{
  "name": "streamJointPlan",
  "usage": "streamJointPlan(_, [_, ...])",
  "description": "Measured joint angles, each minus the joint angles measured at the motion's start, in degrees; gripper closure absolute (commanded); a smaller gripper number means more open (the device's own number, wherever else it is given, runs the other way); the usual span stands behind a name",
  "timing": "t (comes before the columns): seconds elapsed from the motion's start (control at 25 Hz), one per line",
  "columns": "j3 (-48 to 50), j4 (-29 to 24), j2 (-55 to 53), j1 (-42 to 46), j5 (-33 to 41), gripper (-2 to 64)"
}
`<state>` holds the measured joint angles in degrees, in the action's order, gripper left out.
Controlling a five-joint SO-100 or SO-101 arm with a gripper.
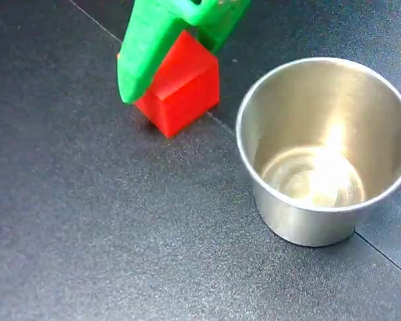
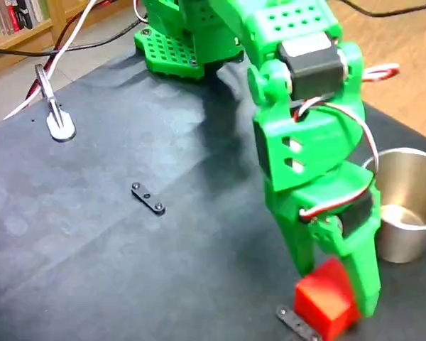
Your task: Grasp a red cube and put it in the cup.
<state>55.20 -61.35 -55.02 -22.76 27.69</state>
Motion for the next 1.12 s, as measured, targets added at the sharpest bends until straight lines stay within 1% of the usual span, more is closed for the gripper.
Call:
streamJointPlan(0.08, [0.0,0.0,0.0,0.0,0.0,39.3])
streamJointPlan(0.24, [0.0,-0.35,0.0,0.0,0.09,52.5])
streamJointPlan(0.28, [0.0,-0.35,0.0,-0.09,0.09,55.2])
streamJointPlan(0.36, [0.0,-0.35,0.0,-0.09,0.18,58.5])
streamJointPlan(0.64, [0.0,-0.35,0.0,-0.09,0.18,60.0])
streamJointPlan(0.96, [0.0,-0.35,-0.09,-0.09,0.18,60.2])
streamJointPlan(1.12, [0.0,-0.35,-4.75,-0.09,-0.18,60.2])
